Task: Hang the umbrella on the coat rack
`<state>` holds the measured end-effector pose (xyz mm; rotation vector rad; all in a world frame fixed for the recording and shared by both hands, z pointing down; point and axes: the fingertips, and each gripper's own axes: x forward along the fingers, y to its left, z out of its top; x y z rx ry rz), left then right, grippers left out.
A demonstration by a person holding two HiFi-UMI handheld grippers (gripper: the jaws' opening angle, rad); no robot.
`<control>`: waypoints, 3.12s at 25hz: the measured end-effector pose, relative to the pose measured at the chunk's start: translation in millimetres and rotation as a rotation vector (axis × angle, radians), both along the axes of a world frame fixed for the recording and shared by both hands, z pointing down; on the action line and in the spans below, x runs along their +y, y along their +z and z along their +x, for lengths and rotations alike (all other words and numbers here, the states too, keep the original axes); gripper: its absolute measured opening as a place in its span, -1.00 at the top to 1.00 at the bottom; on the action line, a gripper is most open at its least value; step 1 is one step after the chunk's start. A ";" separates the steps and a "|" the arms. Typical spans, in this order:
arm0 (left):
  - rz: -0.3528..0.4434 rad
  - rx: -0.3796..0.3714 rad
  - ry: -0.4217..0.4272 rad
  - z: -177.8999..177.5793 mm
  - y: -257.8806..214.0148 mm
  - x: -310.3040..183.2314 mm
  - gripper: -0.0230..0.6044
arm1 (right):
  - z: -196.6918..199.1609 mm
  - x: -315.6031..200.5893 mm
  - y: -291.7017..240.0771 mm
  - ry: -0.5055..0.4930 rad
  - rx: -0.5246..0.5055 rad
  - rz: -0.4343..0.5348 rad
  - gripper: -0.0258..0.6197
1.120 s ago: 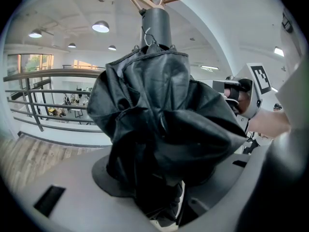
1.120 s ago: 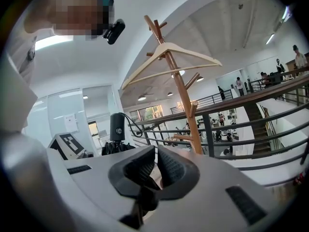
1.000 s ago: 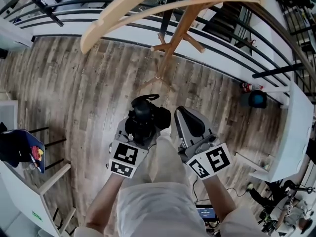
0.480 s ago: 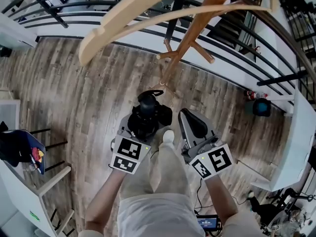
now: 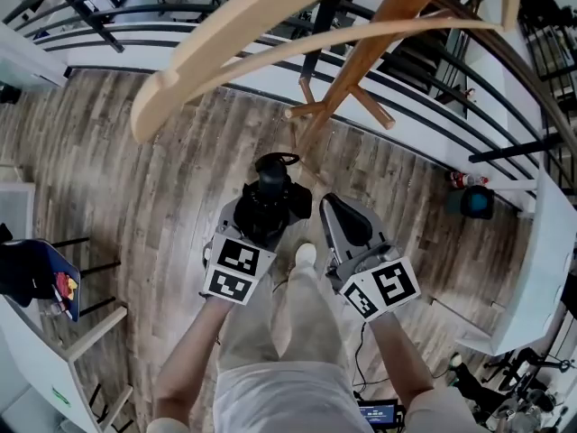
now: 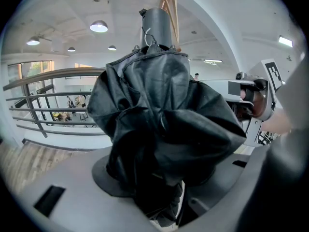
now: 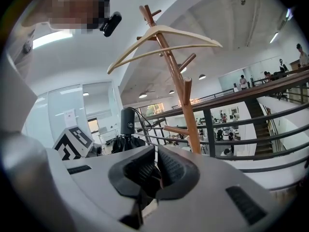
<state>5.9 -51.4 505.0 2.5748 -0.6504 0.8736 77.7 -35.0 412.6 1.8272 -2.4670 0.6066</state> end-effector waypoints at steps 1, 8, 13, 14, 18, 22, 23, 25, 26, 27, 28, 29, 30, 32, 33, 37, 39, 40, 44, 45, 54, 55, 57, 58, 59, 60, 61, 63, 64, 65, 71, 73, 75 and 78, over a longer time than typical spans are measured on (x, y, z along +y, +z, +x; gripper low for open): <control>-0.002 0.001 -0.005 1.1 1.0 -2.7 0.14 | 1.1 -2.5 1.4 0.000 0.000 0.000 0.79; -0.002 -0.004 -0.029 0.5 11.5 -20.5 0.14 | -2.6 -18.4 4.9 -0.032 0.006 0.018 0.79; -0.006 -0.003 -0.041 2.3 18.0 -27.9 0.14 | -6.3 -31.5 2.1 -0.059 0.015 0.031 0.79; -0.006 -0.002 -0.043 3.1 18.6 -29.4 0.14 | -6.7 -33.8 1.5 -0.062 0.016 0.033 0.79; -0.006 0.007 -0.050 7.0 19.6 -36.8 0.14 | -7.2 -41.6 -0.4 -0.072 0.018 0.041 0.79; 0.000 0.008 -0.046 12.1 20.4 -45.4 0.14 | -5.6 -48.2 -0.9 -0.075 0.026 0.046 0.79; 0.001 0.006 -0.046 13.3 21.3 -47.9 0.13 | -4.8 -49.9 -0.1 -0.075 0.030 0.046 0.79; 0.004 0.001 -0.045 15.5 23.5 -52.6 0.14 | -2.2 -52.3 2.9 -0.072 0.036 0.043 0.79; 0.005 -0.002 -0.045 16.3 24.7 -54.8 0.14 | -0.7 -53.1 4.6 -0.069 0.037 0.041 0.79; 0.006 -0.005 -0.046 17.2 25.9 -57.1 0.14 | 0.6 -53.8 6.0 -0.066 0.036 0.038 0.79; 0.007 -0.008 -0.047 17.9 27.3 -59.4 0.14 | 1.7 -54.3 7.0 -0.063 0.035 0.036 0.79; 0.007 -0.011 -0.048 18.6 28.8 -61.4 0.14 | 2.4 -54.7 8.0 -0.061 0.034 0.035 0.79; 0.007 -0.015 -0.048 19.3 30.3 -63.0 0.14 | 2.8 -55.0 8.7 -0.061 0.033 0.033 0.79; 0.005 -0.019 -0.048 20.7 33.0 -66.0 0.14 | 3.9 -55.3 9.8 -0.060 0.031 0.031 0.79; 0.002 -0.019 -0.050 21.5 34.1 -67.7 0.14 | 4.7 -55.5 10.3 -0.060 0.030 0.030 0.79; -0.010 -0.013 -0.068 22.2 38.0 -74.7 0.14 | 5.4 -56.1 11.0 -0.060 0.027 0.027 0.79; -0.012 -0.018 -0.072 22.2 40.8 -78.2 0.14 | 4.8 -57.0 10.9 -0.062 0.028 0.026 0.79; -0.013 -0.020 -0.074 22.3 42.2 -80.1 0.14 | 4.7 -57.9 11.0 -0.062 0.028 0.026 0.79; -0.024 -0.023 -0.097 23.2 49.2 -88.0 0.14 | 5.5 -61.2 12.8 -0.062 0.025 0.025 0.79; -0.028 -0.024 -0.103 23.2 51.5 -89.1 0.14 | 5.6 -61.3 13.1 -0.063 0.025 0.024 0.79; -0.071 -0.058 -0.135 14.6 80.6 -90.2 0.14 | 3.4 -64.4 16.0 -0.066 0.020 0.021 0.79; -0.074 -0.060 -0.137 14.2 82.3 -90.4 0.14 | 3.5 -64.2 16.1 -0.067 0.019 0.020 0.79; -0.079 -0.068 -0.138 14.2 85.9 -90.5 0.14 | 4.1 -64.0 16.0 -0.070 0.019 0.018 0.79; -0.083 -0.072 -0.138 14.1 88.3 -90.1 0.13 | 3.8 -63.9 15.9 -0.072 0.021 0.018 0.79; -0.088 -0.075 -0.138 13.8 90.9 -89.6 0.14 | 3.0 -64.0 15.8 -0.075 0.024 0.017 0.79; -0.090 -0.077 -0.138 13.7 93.3 -89.3 0.14 | 2.0 -64.1 15.7 -0.080 0.029 0.017 0.79; -0.091 -0.077 -0.138 13.9 95.7 -89.4 0.14 | 0.9 -64.2 15.5 -0.085 0.033 0.016 0.79; -0.091 -0.079 -0.139 15.2 101.7 -90.0 0.14 | 0.4 -64.7 15.4 -0.091 0.038 0.016 0.79; -0.091 -0.080 -0.138 16.5 104.8 -90.3 0.14 | 1.0 -64.9 15.5 -0.091 0.037 0.016 0.79; -0.093 -0.083 -0.137 18.0 107.8 -90.1 0.14 | 2.0 -65.1 15.6 -0.089 0.036 0.016 0.79; -0.118 -0.090 -0.123 28.1 125.3 -83.8 0.14 | 4.9 -64.3 19.8 -0.091 0.039 0.008 0.79; -0.125 -0.097 -0.119 31.8 131.7 -82.0 0.14 | 6.5 -63.4 22.7 -0.091 0.039 0.004 0.79; -0.123 -0.098 -0.115 36.7 136.8 -81.1 0.14 | 9.8 -61.9 25.5 -0.092 0.039 -0.001 0.79; -0.128 -0.106 -0.113 42.1 143.2 -80.0 0.14 | 14.7 -61.4 28.3 -0.093 0.039 -0.008 0.79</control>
